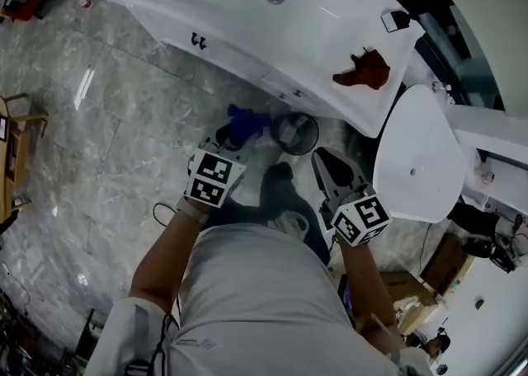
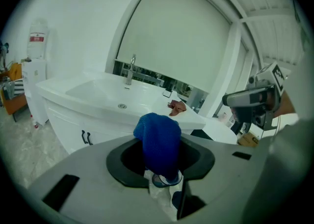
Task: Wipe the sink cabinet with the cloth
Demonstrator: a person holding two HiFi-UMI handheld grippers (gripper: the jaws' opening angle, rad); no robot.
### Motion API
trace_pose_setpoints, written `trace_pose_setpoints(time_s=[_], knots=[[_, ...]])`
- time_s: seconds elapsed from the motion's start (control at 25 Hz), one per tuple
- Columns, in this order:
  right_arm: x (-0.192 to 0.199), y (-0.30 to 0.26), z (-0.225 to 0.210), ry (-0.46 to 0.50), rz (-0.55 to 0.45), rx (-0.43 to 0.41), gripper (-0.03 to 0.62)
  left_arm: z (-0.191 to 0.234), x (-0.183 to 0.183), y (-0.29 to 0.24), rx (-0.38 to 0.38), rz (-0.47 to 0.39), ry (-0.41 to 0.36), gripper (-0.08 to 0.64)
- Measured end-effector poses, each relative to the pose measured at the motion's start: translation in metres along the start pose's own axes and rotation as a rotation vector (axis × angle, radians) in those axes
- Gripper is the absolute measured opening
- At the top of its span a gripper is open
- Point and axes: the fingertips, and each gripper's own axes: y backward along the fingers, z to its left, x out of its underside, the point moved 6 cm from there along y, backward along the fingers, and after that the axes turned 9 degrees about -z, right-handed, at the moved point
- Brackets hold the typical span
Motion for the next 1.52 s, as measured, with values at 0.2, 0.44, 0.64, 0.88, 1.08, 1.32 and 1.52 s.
trace_pose_setpoints(time_s=[0.2,0.44,0.64,0.88,1.08,1.32,1.52], knots=[[0.02,-0.014,-0.033,0.017,0.13,-0.095,0.037,0.0,0.034,-0.047,-0.102,0.017,0.041,0.126],[0.041,-0.04,-0.064,0.025,0.208,-0.169,0.037,0.01,0.074,-0.103,-0.175,0.023,0.071,0.126],[0.056,-0.061,-0.082,0.03,0.254,-0.233,0.037,0.019,0.092,-0.148,-0.231,0.01,0.056,0.126],[0.079,-0.084,-0.094,0.002,0.289,-0.235,0.037,0.033,0.11,-0.194,-0.229,0.008,0.014,0.126],[0.095,-0.095,-0.1,-0.023,0.314,-0.225,0.037,0.047,0.126,-0.223,-0.237,-0.005,0.005,0.126],[0.11,-0.106,-0.106,-0.053,0.323,-0.225,0.037,0.059,0.137,-0.251,-0.232,-0.021,0.002,0.126],[0.126,-0.114,-0.12,-0.088,0.326,-0.186,0.037,0.066,0.142,-0.267,-0.211,-0.019,-0.003,0.126]])
